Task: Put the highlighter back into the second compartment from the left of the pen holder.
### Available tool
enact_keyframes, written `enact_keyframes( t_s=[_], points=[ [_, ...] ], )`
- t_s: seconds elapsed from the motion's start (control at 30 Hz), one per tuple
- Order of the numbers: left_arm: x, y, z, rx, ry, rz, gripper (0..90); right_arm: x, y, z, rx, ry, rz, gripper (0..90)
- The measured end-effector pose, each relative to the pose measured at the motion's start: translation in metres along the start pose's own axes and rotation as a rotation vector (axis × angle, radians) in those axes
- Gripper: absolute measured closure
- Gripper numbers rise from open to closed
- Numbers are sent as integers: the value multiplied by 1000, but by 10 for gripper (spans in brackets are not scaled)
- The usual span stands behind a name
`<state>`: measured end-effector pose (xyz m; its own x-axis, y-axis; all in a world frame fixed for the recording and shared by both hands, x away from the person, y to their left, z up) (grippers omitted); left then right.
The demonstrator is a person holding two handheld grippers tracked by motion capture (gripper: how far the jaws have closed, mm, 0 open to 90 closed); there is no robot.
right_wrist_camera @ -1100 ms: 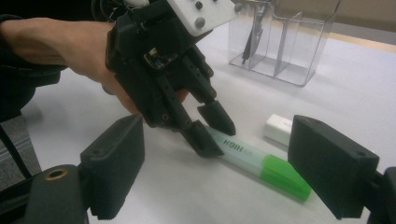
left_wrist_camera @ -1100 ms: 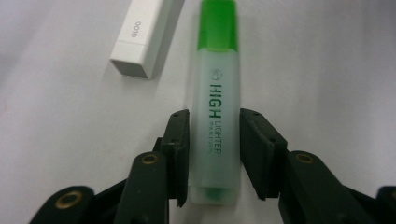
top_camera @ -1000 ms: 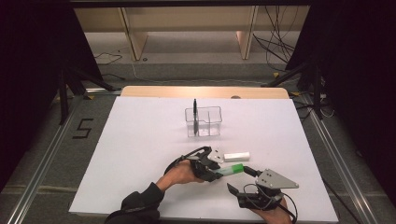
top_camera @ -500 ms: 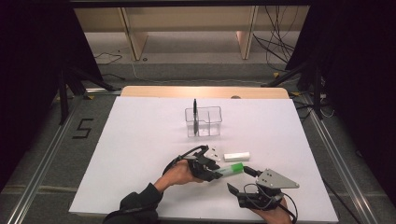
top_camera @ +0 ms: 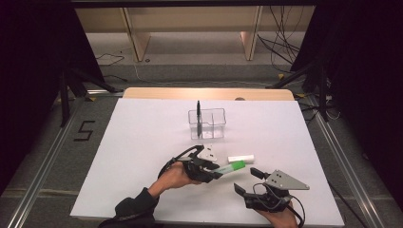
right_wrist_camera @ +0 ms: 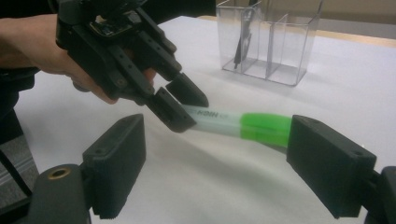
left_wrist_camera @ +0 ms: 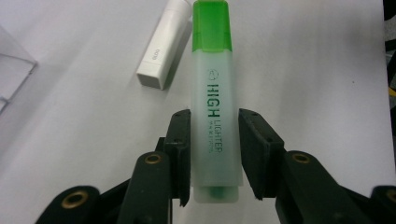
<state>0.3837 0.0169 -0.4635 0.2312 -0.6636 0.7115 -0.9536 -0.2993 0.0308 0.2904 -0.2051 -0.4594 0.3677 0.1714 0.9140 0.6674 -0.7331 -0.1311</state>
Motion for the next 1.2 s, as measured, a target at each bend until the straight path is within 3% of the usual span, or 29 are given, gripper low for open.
enact_keyframes(
  t_s=[0.13, 0.27, 0.6, 0.83, 1.2],
  points=[
    [-4, -3, -8, 30, 32, -29, 658, 0, 3, -1, -9, 11, 52, 214],
    [-7, -5, -15, 58, 73, -72, 658, 1, 5, -1, 12, 28, 124, 217],
    [-15, 0, -32, 130, 177, -125, 658, 3, 7, 11, 67, 37, 356, 234],
    [-24, 9, -36, 147, 228, -166, 658, 9, 6, 26, 102, 29, 428, 261],
    [-31, 21, -40, 166, 288, -179, 657, 13, 5, 51, 177, 3, 543, 324]
  ],
)
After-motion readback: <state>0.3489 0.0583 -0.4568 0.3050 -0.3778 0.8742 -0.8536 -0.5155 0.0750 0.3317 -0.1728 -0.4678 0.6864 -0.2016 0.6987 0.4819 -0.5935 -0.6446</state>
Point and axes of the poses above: each handheld gripper's, and its own axes: z roughly forward along the jaws, x roughly out of its top, y roughly to its right, the point moved 2 cm from there along z, roughly forward along the jaws, and after that the axes turned 1 degree about z, right-handed, at the moved point
